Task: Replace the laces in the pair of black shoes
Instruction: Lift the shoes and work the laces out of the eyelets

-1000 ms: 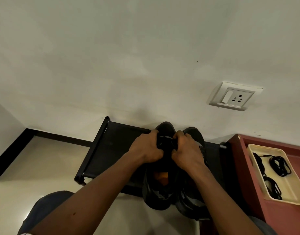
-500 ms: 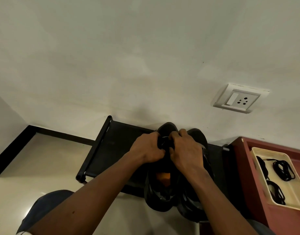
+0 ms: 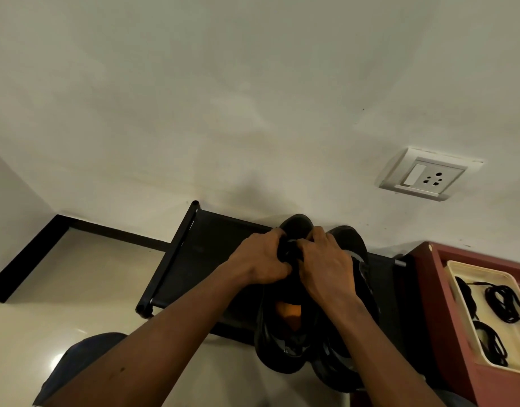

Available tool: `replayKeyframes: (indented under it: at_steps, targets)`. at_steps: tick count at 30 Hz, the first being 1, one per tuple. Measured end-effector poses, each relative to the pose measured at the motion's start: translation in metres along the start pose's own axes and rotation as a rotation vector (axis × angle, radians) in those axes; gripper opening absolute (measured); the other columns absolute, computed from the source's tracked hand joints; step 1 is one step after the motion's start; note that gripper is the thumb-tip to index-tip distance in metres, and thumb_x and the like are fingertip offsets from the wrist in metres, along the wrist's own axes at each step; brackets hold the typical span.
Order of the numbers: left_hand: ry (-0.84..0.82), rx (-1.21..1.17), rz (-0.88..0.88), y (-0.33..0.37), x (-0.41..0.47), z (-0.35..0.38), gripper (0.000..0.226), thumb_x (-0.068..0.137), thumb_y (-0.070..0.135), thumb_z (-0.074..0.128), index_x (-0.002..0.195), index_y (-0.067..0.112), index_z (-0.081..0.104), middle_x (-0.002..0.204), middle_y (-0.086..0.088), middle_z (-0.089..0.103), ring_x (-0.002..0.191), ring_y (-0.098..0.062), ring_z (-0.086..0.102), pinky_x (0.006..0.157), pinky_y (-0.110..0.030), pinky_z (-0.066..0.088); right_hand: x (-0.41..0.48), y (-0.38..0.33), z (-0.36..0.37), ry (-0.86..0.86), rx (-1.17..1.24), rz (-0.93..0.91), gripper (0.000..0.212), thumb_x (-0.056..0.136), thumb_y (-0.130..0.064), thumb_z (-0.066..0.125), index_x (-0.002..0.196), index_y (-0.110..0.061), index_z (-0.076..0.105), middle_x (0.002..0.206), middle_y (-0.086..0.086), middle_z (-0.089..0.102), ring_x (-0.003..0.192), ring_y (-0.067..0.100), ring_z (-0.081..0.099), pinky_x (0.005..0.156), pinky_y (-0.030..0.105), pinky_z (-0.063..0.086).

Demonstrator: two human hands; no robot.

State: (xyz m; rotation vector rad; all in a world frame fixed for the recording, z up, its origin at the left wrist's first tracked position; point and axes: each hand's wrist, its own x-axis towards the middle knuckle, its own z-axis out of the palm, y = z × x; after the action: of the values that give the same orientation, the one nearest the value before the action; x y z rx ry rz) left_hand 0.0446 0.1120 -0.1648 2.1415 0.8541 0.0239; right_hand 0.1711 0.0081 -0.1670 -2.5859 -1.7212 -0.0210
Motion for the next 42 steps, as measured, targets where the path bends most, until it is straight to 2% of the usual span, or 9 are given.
replayKeyframes:
  at_steps: [6, 9, 13, 17, 24, 30, 32, 37, 42]
  targets:
    - [0.038, 0.021, -0.058, 0.002, 0.001, 0.007, 0.061, 0.086, 0.034, 0.070, 0.139, 0.018, 0.047, 0.113, -0.001, 0.062, 0.096, -0.019, 0.065, 0.087, -0.037, 0.060, -0.001, -0.002, 0.003, 0.062, 0.168, 0.089, 0.011, 0.100, -0.024, 0.058, 0.107, -0.017, 0.063, 0.119, 0.003, 0.057, 0.077, 0.020, 0.062, 0.065, 0.031, 0.050]
    - [0.040, 0.013, -0.079, 0.001, 0.002, 0.009, 0.066, 0.086, 0.035, 0.070, 0.144, 0.018, 0.042, 0.118, -0.003, 0.062, 0.100, -0.020, 0.065, 0.088, -0.038, 0.060, 0.000, 0.002, 0.006, 0.141, 0.435, 0.240, 0.010, 0.101, -0.022, 0.057, 0.095, -0.018, 0.063, 0.100, 0.001, 0.063, 0.080, 0.020, 0.062, 0.071, 0.037, 0.052]
    - [0.041, 0.003, -0.102, -0.001, 0.004, 0.009, 0.069, 0.086, 0.037, 0.070, 0.146, 0.018, 0.040, 0.119, -0.003, 0.061, 0.101, -0.020, 0.064, 0.085, -0.033, 0.058, 0.005, 0.020, 0.007, 0.092, 0.689, 0.521, 0.012, 0.103, -0.027, 0.059, 0.097, -0.021, 0.067, 0.091, 0.000, 0.069, 0.090, 0.021, 0.066, 0.072, 0.030, 0.041]
    - [0.039, -0.012, -0.102, -0.003, 0.004, 0.010, 0.067, 0.086, 0.038, 0.070, 0.144, 0.018, 0.042, 0.116, 0.000, 0.062, 0.098, -0.016, 0.064, 0.078, -0.027, 0.056, 0.005, 0.018, 0.006, 0.078, 0.678, 0.371, 0.012, 0.101, -0.025, 0.061, 0.090, -0.030, 0.060, 0.091, -0.007, 0.064, 0.078, 0.005, 0.059, 0.061, 0.021, 0.036]
    - [0.044, -0.008, -0.113, -0.005, 0.006, 0.009, 0.056, 0.085, 0.041, 0.069, 0.133, 0.020, 0.048, 0.105, 0.004, 0.061, 0.090, -0.012, 0.062, 0.071, -0.025, 0.053, 0.000, 0.014, 0.007, 0.015, 0.429, 0.044, 0.027, 0.088, -0.031, 0.065, 0.114, -0.034, 0.067, 0.110, -0.013, 0.050, 0.103, 0.004, 0.046, 0.078, 0.025, 0.043]
    - [0.007, -0.010, -0.127, -0.004, 0.005, 0.007, 0.061, 0.084, 0.037, 0.070, 0.137, 0.021, 0.045, 0.106, 0.004, 0.060, 0.089, -0.013, 0.063, 0.070, -0.025, 0.056, 0.010, 0.028, -0.001, 0.050, 0.793, 0.240, 0.020, 0.098, -0.025, 0.067, 0.116, -0.029, 0.076, 0.099, -0.018, 0.071, 0.090, -0.002, 0.066, 0.087, 0.032, 0.060]
    - [0.009, -0.001, -0.124, -0.003, 0.005, 0.007, 0.062, 0.084, 0.038, 0.071, 0.138, 0.020, 0.045, 0.111, 0.002, 0.061, 0.093, -0.015, 0.064, 0.077, -0.029, 0.059, 0.012, 0.033, 0.001, -0.010, 0.756, 0.279, 0.024, 0.096, -0.024, 0.073, 0.120, -0.026, 0.075, 0.100, -0.015, 0.071, 0.091, 0.002, 0.068, 0.090, 0.034, 0.060]
    - [0.006, 0.028, -0.120, 0.001, 0.004, 0.006, 0.064, 0.085, 0.038, 0.070, 0.140, 0.019, 0.044, 0.115, -0.002, 0.062, 0.098, -0.019, 0.065, 0.084, -0.035, 0.060, 0.011, 0.029, 0.002, 0.003, 0.626, 0.255, 0.004, 0.094, -0.026, 0.075, 0.095, -0.029, 0.075, 0.092, -0.012, 0.069, 0.085, 0.006, 0.066, 0.077, 0.034, 0.059]
    - [0.018, 0.068, -0.126, 0.006, 0.001, 0.010, 0.068, 0.086, 0.039, 0.069, 0.145, 0.018, 0.041, 0.120, -0.007, 0.059, 0.105, -0.025, 0.063, 0.092, -0.042, 0.059, 0.012, 0.023, 0.005, 0.020, 0.482, 0.221, 0.013, 0.101, -0.015, 0.058, 0.093, -0.025, 0.059, 0.090, -0.004, 0.063, 0.076, 0.009, 0.059, 0.058, 0.023, 0.038]
